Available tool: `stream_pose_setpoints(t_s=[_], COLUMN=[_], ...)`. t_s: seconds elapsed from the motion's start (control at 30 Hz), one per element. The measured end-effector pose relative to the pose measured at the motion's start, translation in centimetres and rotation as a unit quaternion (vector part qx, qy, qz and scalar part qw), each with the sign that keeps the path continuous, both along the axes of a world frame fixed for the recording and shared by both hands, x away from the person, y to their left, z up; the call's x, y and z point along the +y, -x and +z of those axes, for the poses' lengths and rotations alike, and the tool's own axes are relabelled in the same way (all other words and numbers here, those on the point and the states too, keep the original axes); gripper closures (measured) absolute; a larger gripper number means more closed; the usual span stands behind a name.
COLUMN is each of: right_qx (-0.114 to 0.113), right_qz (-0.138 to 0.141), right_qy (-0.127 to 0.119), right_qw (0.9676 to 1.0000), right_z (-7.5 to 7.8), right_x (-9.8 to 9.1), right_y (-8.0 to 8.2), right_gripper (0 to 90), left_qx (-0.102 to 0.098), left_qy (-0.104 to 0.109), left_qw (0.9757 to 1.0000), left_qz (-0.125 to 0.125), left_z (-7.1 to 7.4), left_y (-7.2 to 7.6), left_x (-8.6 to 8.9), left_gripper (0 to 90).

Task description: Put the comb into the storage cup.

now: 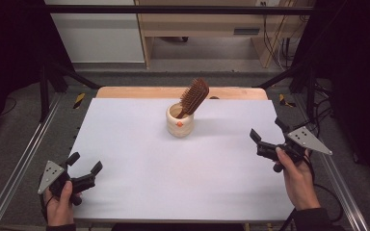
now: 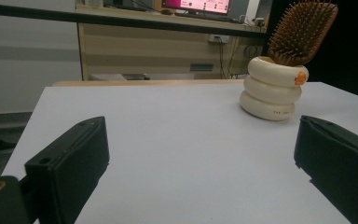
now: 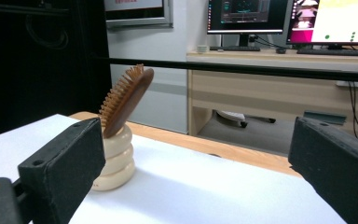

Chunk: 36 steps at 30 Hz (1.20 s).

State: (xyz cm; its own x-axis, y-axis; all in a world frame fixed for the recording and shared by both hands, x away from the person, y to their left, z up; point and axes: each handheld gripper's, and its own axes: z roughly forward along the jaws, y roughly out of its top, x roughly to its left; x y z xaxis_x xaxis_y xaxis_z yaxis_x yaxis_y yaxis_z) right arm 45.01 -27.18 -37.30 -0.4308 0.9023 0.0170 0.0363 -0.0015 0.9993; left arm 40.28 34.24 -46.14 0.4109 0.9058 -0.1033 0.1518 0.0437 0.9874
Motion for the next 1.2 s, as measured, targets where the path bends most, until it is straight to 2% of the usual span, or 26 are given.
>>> stream_pose_setpoints(t_s=[0.17,0.23,0.33,0.5,0.63,0.73,0.93,1.03,1.2], right_qx=[-0.001,0.003,-0.003,-0.007,-0.004,0.002,0.01,0.014,0.03], right_qz=[0.004,0.007,0.014,0.012,0.014,0.018,0.03,0.039,0.054], right_qy=[-0.007,-0.007,-0.004,0.006,0.003,0.007,0.017,0.011,0.014], right_qw=[1.0,1.0,0.9999,0.9999,0.9999,0.9998,0.9994,0.9991,0.998], right_z=[-1.0,-1.3,-1.8,-2.9,-3.8,-4.5,-5.7,-6.5,-7.6], right_x=[-0.4,-0.5,-0.6,-1.0,-1.3,-1.5,-1.6,-1.6,-1.3], right_y=[0.6,0.8,1.2,1.6,2.0,2.1,2.9,3.3,3.6], right_gripper=[2.3,2.1,1.7,1.8,2.7,3.2,3.3,3.2,3.2], left_qx=[-0.003,-0.006,-0.008,-0.005,-0.005,0.002,-0.001,0.005,0.0], left_qy=[0.009,0.008,0.008,0.005,0.001,-0.001,0.005,0.012,0.014], left_qw=[0.9999,0.9999,0.9999,1.0,0.9999,0.9999,0.9999,0.9998,0.9998], left_qz=[0.006,0.004,0.002,-0.005,-0.011,-0.013,-0.013,-0.016,-0.015], left_z=[0.0,0.1,0.2,0.1,0.1,0.0,0.1,0.0,0.0], left_y=[0.3,0.3,0.4,0.3,0.3,0.1,0.2,0.1,0.2], left_x=[0.4,0.4,0.3,-0.1,-0.3,-0.4,-0.3,-0.3,-0.2], left_gripper=[3.1,3.1,3.1,3.1,3.0,3.1,3.1,3.1,3.2])
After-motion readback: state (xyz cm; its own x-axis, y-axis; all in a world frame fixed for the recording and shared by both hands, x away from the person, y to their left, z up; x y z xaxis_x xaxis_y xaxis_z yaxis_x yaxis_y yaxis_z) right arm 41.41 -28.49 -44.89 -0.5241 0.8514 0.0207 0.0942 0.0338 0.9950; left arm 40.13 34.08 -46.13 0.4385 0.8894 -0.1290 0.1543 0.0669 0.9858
